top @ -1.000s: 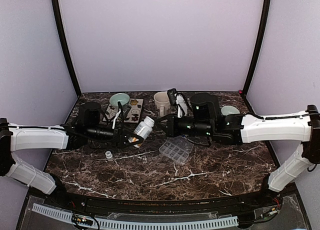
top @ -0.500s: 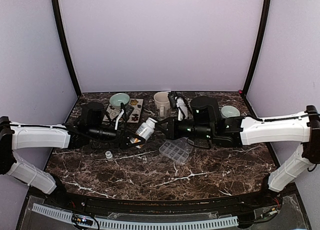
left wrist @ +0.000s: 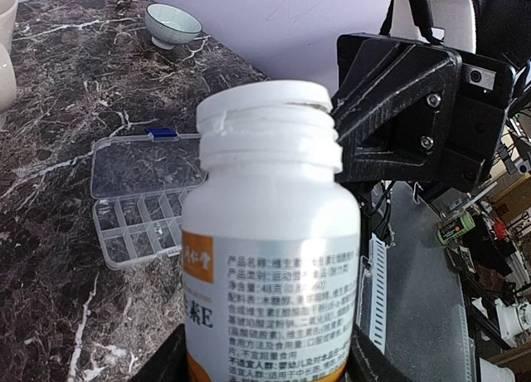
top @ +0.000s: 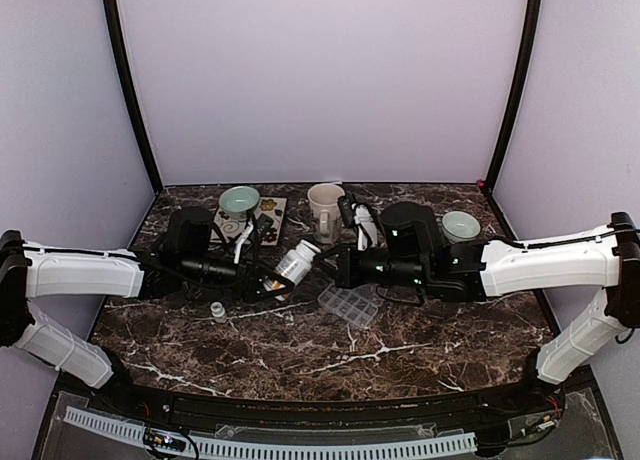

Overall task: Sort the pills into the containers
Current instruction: Open the lid of the pill bottle.

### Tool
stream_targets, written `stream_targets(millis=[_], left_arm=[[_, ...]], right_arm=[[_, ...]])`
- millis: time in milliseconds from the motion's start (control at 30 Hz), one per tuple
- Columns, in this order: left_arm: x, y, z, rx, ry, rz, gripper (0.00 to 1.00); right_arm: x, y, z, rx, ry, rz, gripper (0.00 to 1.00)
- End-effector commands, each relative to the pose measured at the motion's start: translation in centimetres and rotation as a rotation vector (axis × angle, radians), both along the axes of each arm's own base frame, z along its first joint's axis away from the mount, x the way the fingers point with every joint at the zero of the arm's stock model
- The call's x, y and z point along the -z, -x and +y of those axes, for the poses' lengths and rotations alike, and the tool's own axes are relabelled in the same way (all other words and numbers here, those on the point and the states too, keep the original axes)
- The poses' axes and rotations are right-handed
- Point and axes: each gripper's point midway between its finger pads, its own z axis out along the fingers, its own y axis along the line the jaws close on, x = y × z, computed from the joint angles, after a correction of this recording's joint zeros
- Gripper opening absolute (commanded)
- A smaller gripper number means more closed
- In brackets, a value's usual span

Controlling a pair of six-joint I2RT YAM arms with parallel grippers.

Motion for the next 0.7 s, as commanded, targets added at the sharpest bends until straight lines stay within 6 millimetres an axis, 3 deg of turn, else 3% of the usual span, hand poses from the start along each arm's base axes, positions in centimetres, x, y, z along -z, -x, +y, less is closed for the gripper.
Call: stream_targets(millis=[0,667], left_arm=[[-1.2,-0.3,-0.6,0.007,0.001,-0.06,0.01],[-0.3,0.0,-0.9,0.01,-0.044,-0.085,0.0]], right_arm=[[-1.8,-0.3,0.1,0.016,-0.051,-0.034,0.02],[-0.8,-1.9,-1.2,0.06,-0.019,-0.03,0.02]])
